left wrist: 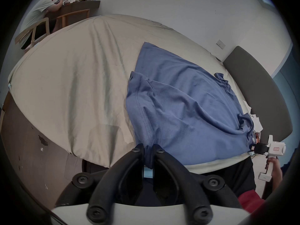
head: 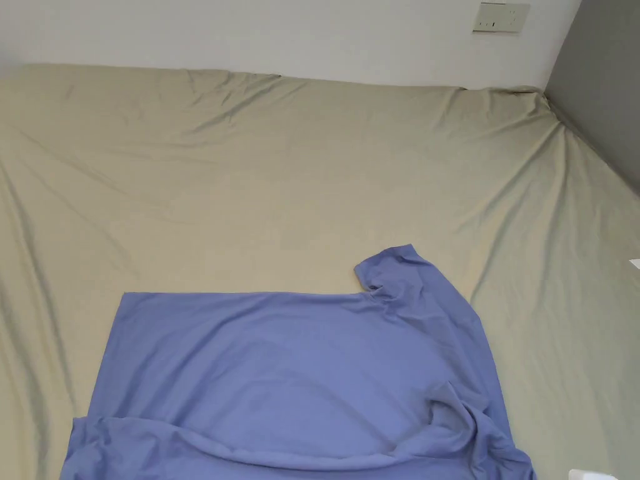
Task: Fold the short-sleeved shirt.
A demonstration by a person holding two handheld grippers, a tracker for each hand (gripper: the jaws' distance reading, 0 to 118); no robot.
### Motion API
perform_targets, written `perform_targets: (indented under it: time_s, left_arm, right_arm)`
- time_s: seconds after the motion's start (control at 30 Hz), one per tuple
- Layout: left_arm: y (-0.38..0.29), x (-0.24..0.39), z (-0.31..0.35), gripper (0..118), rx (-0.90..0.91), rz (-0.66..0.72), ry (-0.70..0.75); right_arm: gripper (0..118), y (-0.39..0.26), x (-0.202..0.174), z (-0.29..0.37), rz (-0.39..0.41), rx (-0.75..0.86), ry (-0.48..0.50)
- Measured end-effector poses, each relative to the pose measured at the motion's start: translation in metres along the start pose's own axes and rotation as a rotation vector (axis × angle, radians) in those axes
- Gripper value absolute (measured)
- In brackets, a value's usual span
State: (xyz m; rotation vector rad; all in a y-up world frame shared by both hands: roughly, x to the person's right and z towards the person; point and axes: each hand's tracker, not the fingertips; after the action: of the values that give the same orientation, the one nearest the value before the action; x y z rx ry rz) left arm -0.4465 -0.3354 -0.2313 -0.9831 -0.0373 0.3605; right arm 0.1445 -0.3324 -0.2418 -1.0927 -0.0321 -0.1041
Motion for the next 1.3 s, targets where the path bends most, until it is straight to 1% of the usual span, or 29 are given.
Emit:
perform_targets:
  time_s: [0.03, 0.07, 0.1, 0.13, 0.2, 0.23, 0.27, 0.3, 0.37, 0.4, 0.43, 0.47, 0.5, 0.53, 0.57, 0.6, 0.63, 0.67, 0.7, 0.77, 0.83, 0.87, 0.93, 1.0, 1.07, 1.13, 1.2, 1.27, 1.3]
  left_arm:
    - [-0.001, 0.002, -0.001, 26, 0.0, -0.016, 0.042]
    - [0.0, 0.002, 0.002, 47, 0.009, -0.038, 0.064]
    - [0.0, -0.002, 0.007, 76, 0.02, -0.027, 0.044]
    - [0.004, -0.006, 0.015, 88, 0.055, 0.024, -0.008]
    - [0.017, -0.017, 0.037, 105, 0.137, 0.147, -0.158]
    - [0.025, -0.018, 0.052, 110, 0.207, 0.188, -0.229]
    - [0.033, -0.014, 0.065, 114, 0.272, 0.194, -0.256]
    - [0.042, -0.005, 0.08, 117, 0.337, 0.173, -0.273]
    - [0.056, 0.021, 0.112, 117, 0.467, 0.047, -0.252]
    - [0.059, 0.033, 0.122, 114, 0.522, -0.017, -0.226]
    - [0.061, 0.049, 0.134, 108, 0.59, -0.102, -0.205]
    - [0.06, 0.065, 0.144, 97, 0.657, -0.191, -0.19]
    - [0.06, 0.075, 0.148, 76, 0.678, -0.254, -0.185]
    - [0.058, 0.09, 0.151, 51, 0.706, -0.318, -0.145]
    - [0.054, 0.103, 0.151, 23, 0.735, -0.363, -0.084]
    - [0.05, 0.111, 0.149, 9, 0.746, -0.405, -0.071]
    - [0.046, 0.119, 0.148, 3, 0.75, -0.428, -0.069]
    - [0.041, 0.125, 0.147, 3, 0.763, -0.43, -0.079]
    - [0.039, 0.128, 0.146, 1, 0.752, -0.429, -0.111]
    - [0.031, 0.131, 0.137, 0, 0.739, -0.441, -0.124]
    - [0.027, 0.135, 0.132, 0, 0.713, -0.469, -0.116]
    - [0.026, 0.133, 0.128, 0, 0.712, -0.467, -0.119]
    - [0.027, 0.131, 0.127, 0, 0.692, -0.439, -0.161]
    - [0.027, 0.13, 0.122, 0, 0.689, -0.441, -0.161]
    - [0.028, 0.129, 0.118, 0, 0.667, -0.467, -0.145]
    - [0.03, 0.128, 0.114, 0, 0.653, -0.461, -0.148]
    - [0.033, 0.124, 0.109, 0, 0.634, -0.442, -0.172]
    - [0.035, 0.125, 0.103, 0, 0.615, -0.437, -0.161]
    - [0.036, 0.124, 0.101, 0, 0.606, -0.436, -0.163]
  right_arm:
    - [32, 0.0, 0.0, 0.001, 0.024, 0.018, -0.039]
    - [47, 0.001, 0.002, 0.003, 0.043, 0.016, -0.08]
    - [67, 0.003, 0.003, 0.009, 0.049, -0.004, -0.096]
    - [76, 0.004, 0.007, 0.018, 0.035, 0.0, -0.088]
    - [81, 0.009, 0.013, 0.041, 0.005, 0.076, -0.072]
    - [81, 0.016, 0.014, 0.06, 0.0, 0.141, -0.08]
    - [82, 0.021, 0.011, 0.077, 0.003, 0.219, -0.085]
    - [83, 0.026, 0.006, 0.095, 0.014, 0.318, -0.081]
    - [86, 0.034, -0.013, 0.135, 0.038, 0.546, -0.05]
    - [86, 0.035, -0.022, 0.148, 0.045, 0.623, -0.035]
    - [86, 0.035, -0.033, 0.16, 0.054, 0.693, -0.014]
    - [85, 0.036, -0.045, 0.17, 0.064, 0.746, 0.003]
    - [80, 0.036, -0.054, 0.175, 0.067, 0.77, 0.024]
    - [70, 0.034, -0.065, 0.18, 0.088, 0.81, 0.046]
    - [49, 0.032, -0.074, 0.183, 0.115, 0.836, 0.048]
    - [19, 0.03, -0.083, 0.184, 0.112, 0.852, 0.035]
    - [12, 0.029, -0.091, 0.184, 0.127, 0.876, 0.016]
    - [12, 0.027, -0.097, 0.183, 0.125, 0.89, -0.011]
    - [3, 0.025, -0.1, 0.183, 0.117, 0.875, 0.01]
    - [0, 0.026, -0.103, 0.179, 0.131, 0.853, 0.066]
    - [0, 0.025, -0.109, 0.178, 0.168, 0.83, 0.009]
    - [0, 0.026, -0.109, 0.177, 0.19, 0.818, 0.009]
    - [0, 0.028, -0.106, 0.176, 0.179, 0.802, 0.016]
    - [0, 0.031, -0.1, 0.174, 0.156, 0.801, 0.047]
    - [0, 0.041, -0.098, 0.171, 0.169, 0.777, 0.015]
    - [0, 0.057, -0.091, 0.162, 0.189, 0.76, 0.017]
    - [1, 0.086, -0.081, 0.145, 0.213, 0.675, 0.001]
    - [4, 0.129, -0.061, 0.113, 0.182, 0.541, 0.041]
    - [13, 0.148, -0.051, 0.096, 0.14, 0.499, 0.054]
